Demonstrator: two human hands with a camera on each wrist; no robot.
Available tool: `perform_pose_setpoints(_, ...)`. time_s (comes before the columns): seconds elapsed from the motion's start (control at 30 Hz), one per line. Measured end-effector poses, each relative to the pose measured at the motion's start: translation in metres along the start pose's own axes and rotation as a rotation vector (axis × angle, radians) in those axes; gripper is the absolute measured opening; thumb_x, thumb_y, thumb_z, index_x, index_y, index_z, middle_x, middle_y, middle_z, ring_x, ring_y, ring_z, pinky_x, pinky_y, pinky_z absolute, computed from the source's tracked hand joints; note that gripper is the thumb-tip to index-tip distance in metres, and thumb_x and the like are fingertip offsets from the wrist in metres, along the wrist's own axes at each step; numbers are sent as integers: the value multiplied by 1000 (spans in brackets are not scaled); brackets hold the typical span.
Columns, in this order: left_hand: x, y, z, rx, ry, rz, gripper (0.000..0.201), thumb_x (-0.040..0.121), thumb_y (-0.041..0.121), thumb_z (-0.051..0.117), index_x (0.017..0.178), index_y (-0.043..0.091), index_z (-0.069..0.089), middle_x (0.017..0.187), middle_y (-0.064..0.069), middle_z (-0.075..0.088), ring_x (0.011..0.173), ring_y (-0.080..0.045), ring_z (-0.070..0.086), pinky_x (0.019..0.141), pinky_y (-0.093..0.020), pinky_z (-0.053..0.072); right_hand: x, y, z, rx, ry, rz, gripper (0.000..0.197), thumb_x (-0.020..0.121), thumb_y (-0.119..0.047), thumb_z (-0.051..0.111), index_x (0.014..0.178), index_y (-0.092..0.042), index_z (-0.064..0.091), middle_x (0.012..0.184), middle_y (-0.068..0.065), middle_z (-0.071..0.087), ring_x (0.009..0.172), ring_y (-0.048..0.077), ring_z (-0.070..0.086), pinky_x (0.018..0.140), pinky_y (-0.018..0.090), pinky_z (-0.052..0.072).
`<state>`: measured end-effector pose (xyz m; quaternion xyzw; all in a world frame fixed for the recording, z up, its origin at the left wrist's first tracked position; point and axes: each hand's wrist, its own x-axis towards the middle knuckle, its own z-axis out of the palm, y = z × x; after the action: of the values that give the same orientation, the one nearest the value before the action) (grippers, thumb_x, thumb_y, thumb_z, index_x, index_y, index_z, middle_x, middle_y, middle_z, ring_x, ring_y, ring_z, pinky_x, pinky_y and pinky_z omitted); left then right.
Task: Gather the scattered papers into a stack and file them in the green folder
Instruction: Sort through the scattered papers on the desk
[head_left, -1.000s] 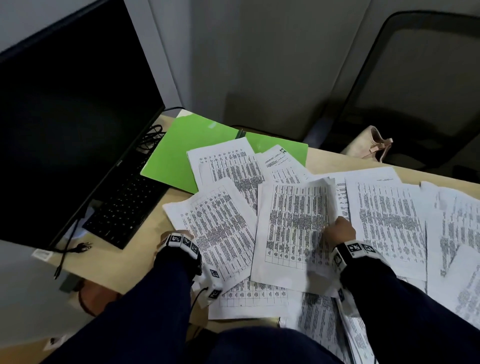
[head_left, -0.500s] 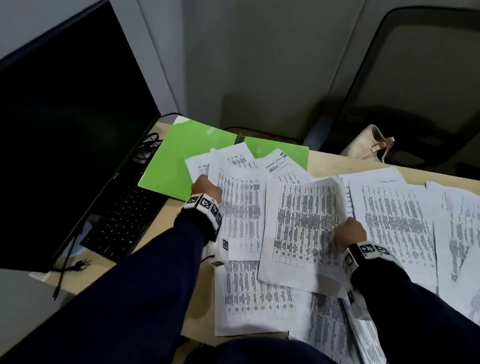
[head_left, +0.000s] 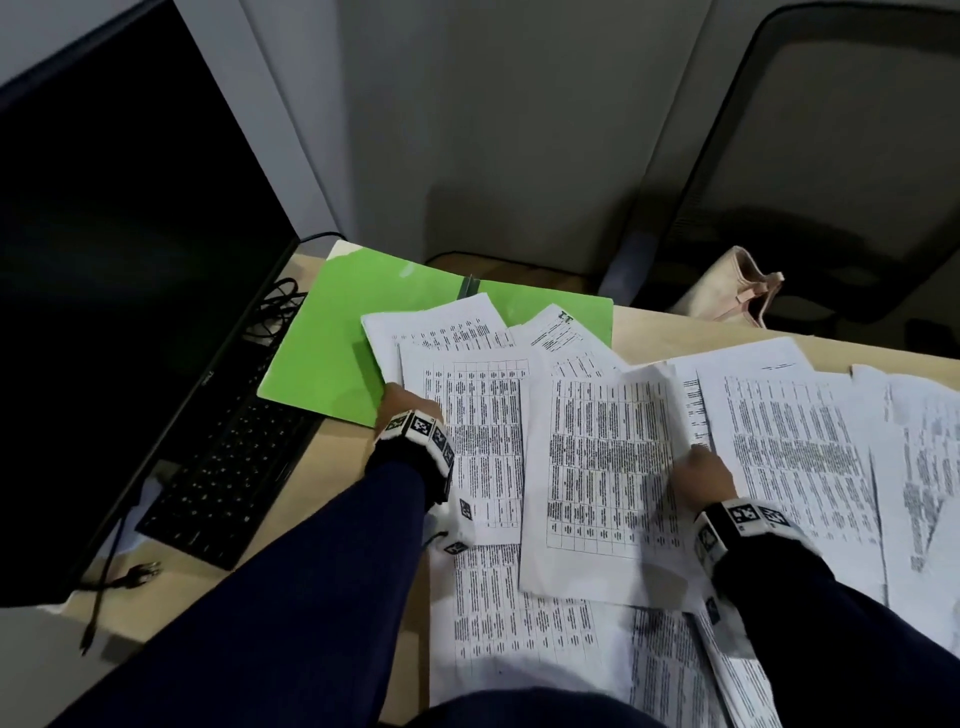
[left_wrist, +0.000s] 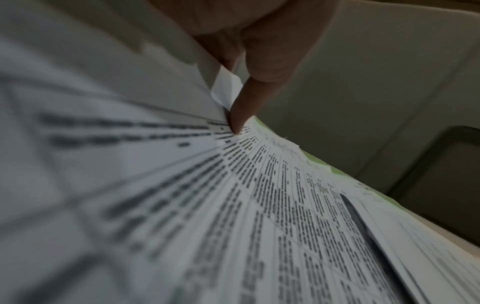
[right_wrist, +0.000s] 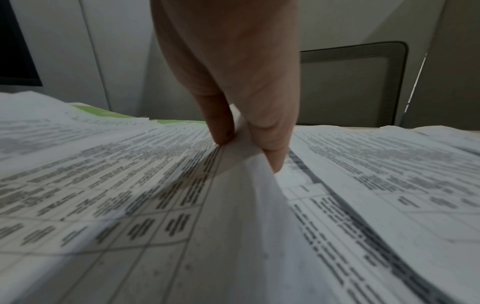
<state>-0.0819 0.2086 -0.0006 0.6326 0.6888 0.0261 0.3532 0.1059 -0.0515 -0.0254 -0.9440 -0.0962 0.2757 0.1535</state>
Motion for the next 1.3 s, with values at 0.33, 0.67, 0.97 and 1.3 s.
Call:
perform_pose_setpoints(0.33, -35, 36, -26, 233, 230, 443, 28, 88, -3, 50, 108, 11, 63, 103, -18, 69, 93, -35, 66, 76, -38, 54, -19, 17, 4, 1, -1, -8, 29, 97, -8, 38, 114, 11, 52, 119, 29, 59, 109, 38, 58, 89, 35, 44)
perform_pose_setpoints(0.67, -64, 62, -44, 123, 371, 674, 14, 90, 6, 53, 96, 13, 64, 100, -10, 71, 89, -34, 65, 71, -33, 47, -32, 22, -3, 23, -8, -41, 27, 97, -7, 38, 113, 9, 52, 117, 27, 60, 107, 37, 59, 86, 34, 45)
perform_pose_setpoints(0.97, -123, 125, -90, 237, 471, 1145, 11, 90, 9, 49, 96, 16, 56, 100, -3, 65, 90, -36, 63, 67, -37, 42, -33, 17, -10, 67, -58, 17, 30, 95, -2, 39, 118, 12, 52, 122, 27, 58, 111, 36, 59, 88, 33, 46)
perform_pose_setpoints(1.3, -100, 118, -76, -237, 36, 899, 16, 74, 8, 69, 84, 13, 58, 83, -8, 62, 75, -16, 50, 64, -29, 38, -29, 33, -2, 1001, -238, 256, 65, 99, -52, 25, 123, 0, 54, 100, 22, 64, 92, 31, 61, 82, 37, 48)
